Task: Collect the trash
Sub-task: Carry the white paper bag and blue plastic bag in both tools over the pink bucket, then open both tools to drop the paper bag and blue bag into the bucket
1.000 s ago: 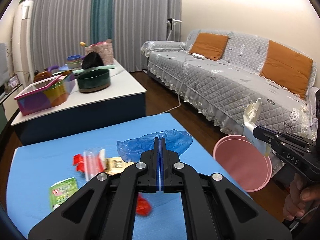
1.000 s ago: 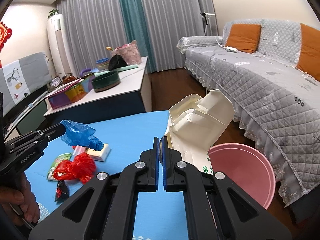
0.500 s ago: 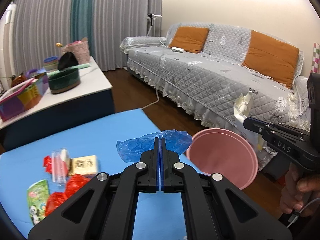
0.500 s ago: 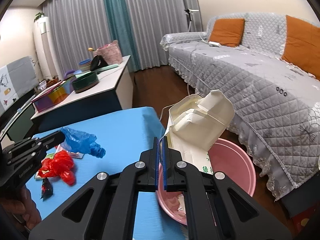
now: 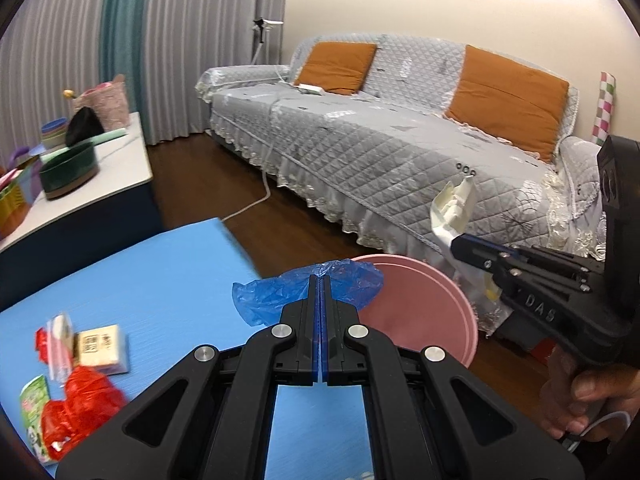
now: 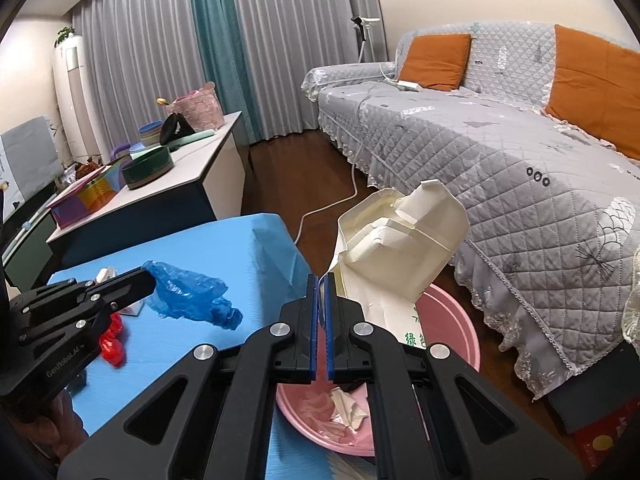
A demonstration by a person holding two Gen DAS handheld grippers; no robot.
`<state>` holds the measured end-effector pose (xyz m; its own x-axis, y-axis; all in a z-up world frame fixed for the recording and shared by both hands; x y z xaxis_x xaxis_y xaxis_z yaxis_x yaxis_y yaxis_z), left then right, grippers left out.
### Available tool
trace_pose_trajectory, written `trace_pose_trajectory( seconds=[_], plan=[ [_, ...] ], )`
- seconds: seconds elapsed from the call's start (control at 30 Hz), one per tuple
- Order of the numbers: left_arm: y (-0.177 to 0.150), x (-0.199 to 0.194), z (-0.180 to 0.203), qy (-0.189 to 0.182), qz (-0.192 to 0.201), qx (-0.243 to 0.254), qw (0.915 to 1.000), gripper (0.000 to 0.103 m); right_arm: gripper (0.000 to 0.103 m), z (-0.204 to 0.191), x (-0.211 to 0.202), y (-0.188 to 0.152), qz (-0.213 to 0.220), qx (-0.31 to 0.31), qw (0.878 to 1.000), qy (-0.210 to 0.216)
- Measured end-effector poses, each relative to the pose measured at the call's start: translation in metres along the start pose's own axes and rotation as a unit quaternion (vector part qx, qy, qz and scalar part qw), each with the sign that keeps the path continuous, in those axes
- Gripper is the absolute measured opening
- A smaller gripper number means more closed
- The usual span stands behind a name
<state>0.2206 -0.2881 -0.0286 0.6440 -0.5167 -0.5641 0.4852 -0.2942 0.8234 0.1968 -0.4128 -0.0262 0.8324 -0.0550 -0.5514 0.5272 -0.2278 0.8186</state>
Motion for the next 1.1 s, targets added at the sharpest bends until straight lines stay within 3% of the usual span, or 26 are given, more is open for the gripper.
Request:
trace_pose_trajectory(
  seconds=[0.53, 0.6, 0.67, 1.1],
  plan=[
    [-0.001, 0.046, 0.037, -0.063, -0.043, 0.013, 0.9970, 0.001, 0.007, 0.023, 0.014, -0.011, -0.030, 0.006, 0.999, -0.019],
    [-0.005, 0.049, 0.037, -0.065, -0.052, 0.012, 0.9965, 0.016, 0.026, 0.026, 0.016, -0.013, -0.033, 0.009, 0.999, -0.027],
    [-0.005, 0.049, 0.035, -0.064, -0.051, 0.009, 0.9966, 0.024, 0.044, 0.031, 0.017, -0.014, -0.034, 0.016, 0.999, -0.034],
    [-0.002, 0.026, 0.020, -0.055, -0.034, -0.002, 0.9979, 0.024, 0.045, 0.019, 0.018, -0.011, -0.026, 0.017, 0.999, -0.029]
  ],
)
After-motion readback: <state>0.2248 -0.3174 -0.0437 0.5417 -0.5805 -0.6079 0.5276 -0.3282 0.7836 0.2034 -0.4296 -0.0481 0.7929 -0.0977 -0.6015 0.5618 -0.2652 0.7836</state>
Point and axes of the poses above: each gripper's, at about its wrist camera, not at the fingertips, and x roughly the way its jaws point, z to its right, y to its top, the point moved 9 cm from there along x, roughly the way its jaws point, and after that the axes turned 1 degree about x, right-handed, at the moved point
